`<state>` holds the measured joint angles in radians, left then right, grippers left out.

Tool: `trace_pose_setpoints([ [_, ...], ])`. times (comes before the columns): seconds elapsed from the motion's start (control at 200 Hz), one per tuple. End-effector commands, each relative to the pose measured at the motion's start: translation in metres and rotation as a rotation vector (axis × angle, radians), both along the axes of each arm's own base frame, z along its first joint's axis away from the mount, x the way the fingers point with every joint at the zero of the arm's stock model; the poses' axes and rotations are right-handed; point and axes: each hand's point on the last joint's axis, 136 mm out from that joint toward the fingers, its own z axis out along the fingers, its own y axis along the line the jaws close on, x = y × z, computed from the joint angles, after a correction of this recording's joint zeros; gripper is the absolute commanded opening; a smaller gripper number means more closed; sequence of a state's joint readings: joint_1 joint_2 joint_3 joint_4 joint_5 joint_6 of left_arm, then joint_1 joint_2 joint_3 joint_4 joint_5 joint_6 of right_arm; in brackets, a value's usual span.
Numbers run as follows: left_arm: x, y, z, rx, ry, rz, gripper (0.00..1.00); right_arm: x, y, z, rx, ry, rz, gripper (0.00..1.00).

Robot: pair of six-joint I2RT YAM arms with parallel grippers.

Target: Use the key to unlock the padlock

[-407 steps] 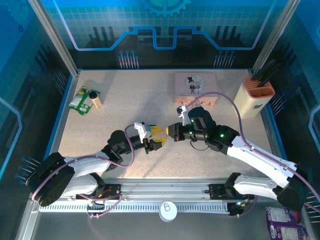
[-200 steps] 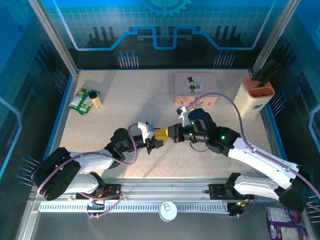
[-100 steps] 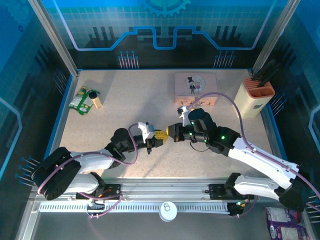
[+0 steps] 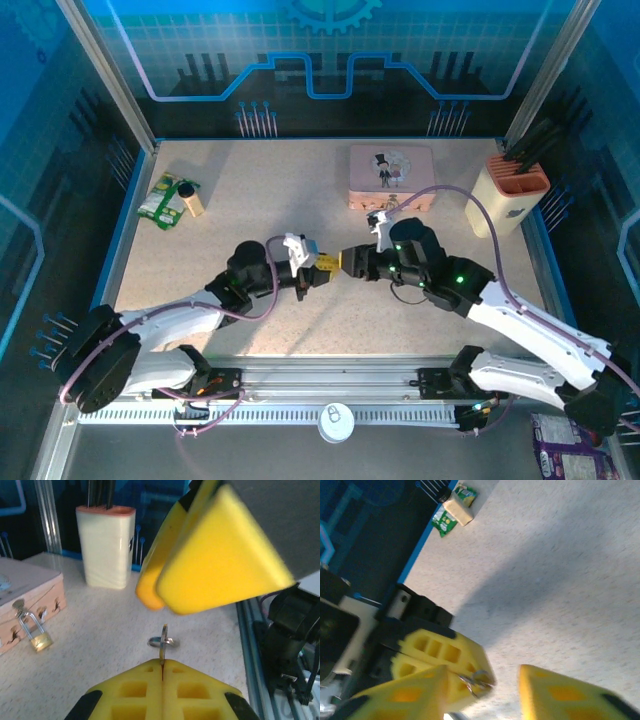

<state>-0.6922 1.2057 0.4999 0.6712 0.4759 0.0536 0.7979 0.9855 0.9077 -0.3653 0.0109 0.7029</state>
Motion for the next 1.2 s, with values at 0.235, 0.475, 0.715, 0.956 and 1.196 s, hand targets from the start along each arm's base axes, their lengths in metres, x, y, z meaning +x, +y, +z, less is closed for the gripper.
trace_pose_setpoints([
  [0.235,0.022,0.0,-0.027,0.496,0.123,0.026,0.0,0.013,-0.083,-0.025,-0.086,-0.325,-0.107,0.6],
  [0.475,0.031,-0.001,-0.016,0.688,0.11,-0.016,0.0,-0.003,-0.083,-0.035,-0.025,-0.427,-0.058,0.64],
  [0.715,0.024,0.006,-0.005,0.808,0.116,-0.091,0.0,-0.01,-0.072,-0.052,0.006,-0.438,0.013,0.64],
  [0.956,0.004,0.008,0.009,0.829,0.103,-0.161,0.0,-0.024,-0.048,-0.049,0.068,-0.529,0.176,0.63],
  [1.196,-0.018,0.002,0.007,0.874,0.093,-0.264,0.0,-0.034,-0.021,-0.033,0.108,-0.684,0.317,0.59],
])
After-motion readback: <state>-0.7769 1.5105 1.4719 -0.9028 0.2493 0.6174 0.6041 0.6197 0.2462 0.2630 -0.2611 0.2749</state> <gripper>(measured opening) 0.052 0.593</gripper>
